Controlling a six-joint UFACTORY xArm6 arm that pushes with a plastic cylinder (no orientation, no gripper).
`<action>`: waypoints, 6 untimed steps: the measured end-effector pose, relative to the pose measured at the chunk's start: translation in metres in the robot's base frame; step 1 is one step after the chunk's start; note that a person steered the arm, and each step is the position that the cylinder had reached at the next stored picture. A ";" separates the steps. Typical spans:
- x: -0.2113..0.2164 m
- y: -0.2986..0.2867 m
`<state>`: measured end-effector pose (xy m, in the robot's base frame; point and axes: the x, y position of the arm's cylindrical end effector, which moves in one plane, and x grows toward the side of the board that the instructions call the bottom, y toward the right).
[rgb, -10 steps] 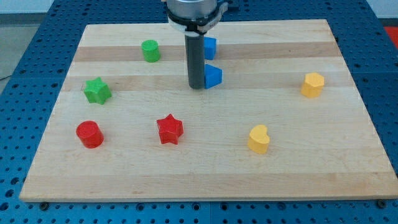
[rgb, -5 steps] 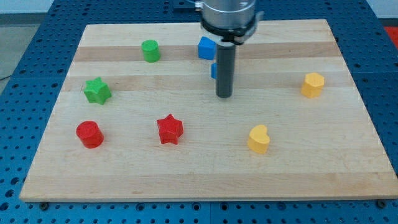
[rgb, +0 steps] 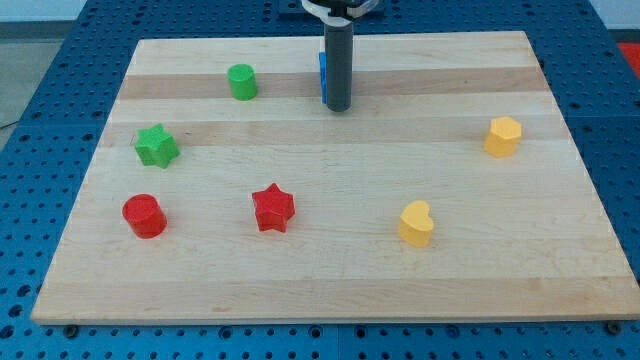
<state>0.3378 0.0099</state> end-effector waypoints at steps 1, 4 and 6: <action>0.003 0.036; 0.046 0.168; 0.129 0.170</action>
<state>0.4672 0.1799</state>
